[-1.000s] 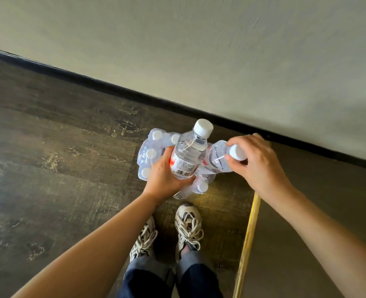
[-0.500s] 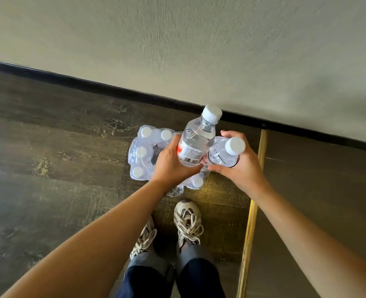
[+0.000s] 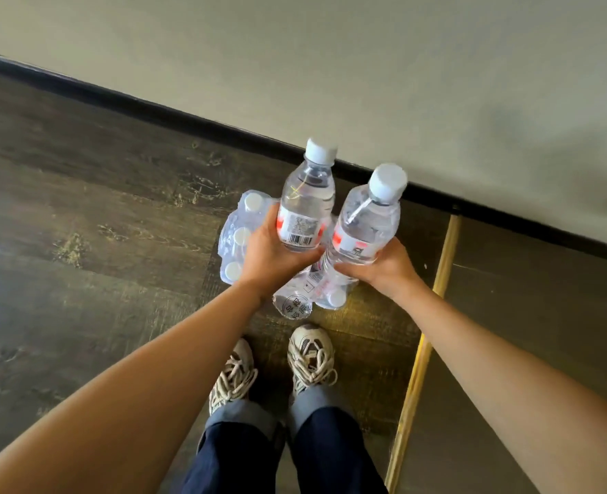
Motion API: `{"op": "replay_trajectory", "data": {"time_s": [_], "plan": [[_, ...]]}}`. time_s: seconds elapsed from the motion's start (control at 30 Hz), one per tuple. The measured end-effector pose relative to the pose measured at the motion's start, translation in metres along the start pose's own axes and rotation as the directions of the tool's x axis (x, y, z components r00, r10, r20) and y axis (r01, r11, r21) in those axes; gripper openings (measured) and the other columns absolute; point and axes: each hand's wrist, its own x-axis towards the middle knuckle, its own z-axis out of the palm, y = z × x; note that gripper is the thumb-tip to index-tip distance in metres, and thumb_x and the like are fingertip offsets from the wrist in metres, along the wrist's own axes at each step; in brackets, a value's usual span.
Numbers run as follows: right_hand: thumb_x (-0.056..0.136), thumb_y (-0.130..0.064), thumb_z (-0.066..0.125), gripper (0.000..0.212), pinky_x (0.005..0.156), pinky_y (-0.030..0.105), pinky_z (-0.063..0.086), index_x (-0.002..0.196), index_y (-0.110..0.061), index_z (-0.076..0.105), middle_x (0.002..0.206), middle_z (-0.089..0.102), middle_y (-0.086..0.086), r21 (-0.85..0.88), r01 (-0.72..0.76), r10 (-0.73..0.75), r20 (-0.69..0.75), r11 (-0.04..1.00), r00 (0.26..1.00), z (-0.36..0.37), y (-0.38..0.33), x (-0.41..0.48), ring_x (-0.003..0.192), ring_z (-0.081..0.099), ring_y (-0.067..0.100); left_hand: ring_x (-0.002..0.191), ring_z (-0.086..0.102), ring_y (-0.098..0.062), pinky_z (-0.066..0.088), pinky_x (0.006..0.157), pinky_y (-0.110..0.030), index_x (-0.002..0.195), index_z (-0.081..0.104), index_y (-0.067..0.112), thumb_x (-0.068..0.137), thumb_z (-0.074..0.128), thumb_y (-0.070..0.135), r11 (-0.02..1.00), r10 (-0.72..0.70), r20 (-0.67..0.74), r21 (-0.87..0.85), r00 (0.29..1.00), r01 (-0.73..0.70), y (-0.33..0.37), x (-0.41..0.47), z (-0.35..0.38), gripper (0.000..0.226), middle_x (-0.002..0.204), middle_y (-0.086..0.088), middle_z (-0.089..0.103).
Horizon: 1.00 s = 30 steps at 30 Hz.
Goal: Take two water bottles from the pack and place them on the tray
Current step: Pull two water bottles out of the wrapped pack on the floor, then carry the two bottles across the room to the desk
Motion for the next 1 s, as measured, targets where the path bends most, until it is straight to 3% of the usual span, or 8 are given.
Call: {"op": "replay_trajectory", "data": {"time_s": [0.07,0.17,0.27,0.33,0.47,0.73,0.87,1.0], "plan": [[0.056,-0.018,0.086,0.054,0.096,0.039,0.048,0.101,-0.027,0.059,0.109,0.065,-0.002,0.000,0.006,-0.006,0.052,1.000,0.999,0.003,-0.019,-0.001,0.103,0.062,0.018,0.087,0.064,0.004,0.055,0.073,-0.022,0.105,0.047,0.033,0.057,0.083,0.039,1.000,-0.001,-0.061,-0.019,0.998,0.000,0.008,-0.005,-0.019,0.061,0.089,0.019,0.065],[0.057,-0.017,0.085,0.057,0.100,0.043,0.048,0.108,-0.018,0.060,0.112,0.067,0.004,-0.009,0.076,-0.074,0.128,0.997,0.989,0.014,-0.067,-0.005,0.105,0.064,0.020,0.094,0.066,-0.009,0.056,0.083,-0.037,0.108,0.050,0.027,0.057,0.083,0.039,0.996,-0.014,-0.167,-0.092,0.986,-0.001,0.025,-0.021,-0.062,0.062,0.099,0.008,0.069],[0.063,-0.014,0.083,0.047,0.098,0.045,0.049,0.104,-0.026,0.062,0.106,0.070,0.000,-0.005,0.162,-0.156,0.233,0.987,0.960,0.032,-0.124,-0.018,0.101,0.066,0.017,0.094,0.066,-0.007,0.056,0.086,-0.040,0.106,0.052,0.030,0.054,0.083,0.043,0.982,-0.033,-0.316,-0.185,0.948,-0.027,0.049,-0.048,-0.113,0.062,0.101,0.008,0.069],[0.064,-0.017,0.081,0.044,0.093,0.037,0.053,0.098,-0.037,0.063,0.101,0.071,-0.009,-0.010,0.250,-0.233,0.325,0.968,0.917,0.049,-0.172,-0.033,0.096,0.068,0.011,0.095,0.066,-0.008,0.056,0.087,-0.039,0.106,0.054,0.031,0.052,0.082,0.047,0.967,-0.045,-0.420,-0.246,0.907,-0.066,0.068,-0.071,-0.151,0.063,0.103,0.006,0.070],[0.061,-0.018,0.078,0.050,0.079,0.017,0.055,0.106,-0.031,0.060,0.101,0.071,-0.009,0.039,0.366,-0.338,0.487,0.930,0.805,0.086,-0.278,-0.071,0.093,0.069,0.008,0.097,0.067,-0.014,0.054,0.089,-0.043,0.108,0.056,0.025,0.055,0.083,0.044,0.946,-0.090,-0.584,-0.304,0.807,-0.115,0.106,-0.124,-0.232,0.063,0.103,0.001,0.071],[0.064,-0.021,0.068,0.042,0.062,0.005,0.050,0.092,-0.051,0.062,0.082,0.072,-0.027,0.155,0.533,-0.460,0.730,0.832,0.506,0.205,-0.493,-0.185,0.080,0.069,-0.002,0.077,0.064,0.009,0.045,0.063,-0.002,0.101,0.060,0.021,0.058,0.081,0.040,0.976,-0.101,-0.874,-0.178,0.475,-0.121,0.165,-0.290,-0.439,0.052,0.085,0.015,0.068],[0.058,-0.033,0.073,0.065,0.085,0.030,0.055,0.120,-0.030,0.051,0.115,0.066,0.002,0.230,0.588,-0.500,0.792,0.775,0.350,0.298,-0.580,-0.257,0.103,0.065,0.018,0.081,0.063,0.002,0.047,0.071,-0.010,0.104,0.060,0.021,0.055,0.079,0.051,0.989,-0.113,-0.939,-0.139,0.325,-0.057,0.174,-0.365,-0.532,0.061,0.090,0.010,0.068],[0.059,-0.024,0.071,0.071,0.096,0.052,0.050,0.126,-0.013,0.047,0.121,0.062,0.016,0.260,0.590,-0.477,0.843,0.764,0.247,0.404,-0.650,-0.324,0.107,0.062,0.030,0.083,0.063,-0.006,0.044,0.070,-0.013,0.106,0.060,0.018,0.055,0.077,0.052,0.985,-0.169,-0.969,-0.174,0.181,-0.013,0.161,-0.443,-0.629,0.064,0.094,0.006,0.069]]}}
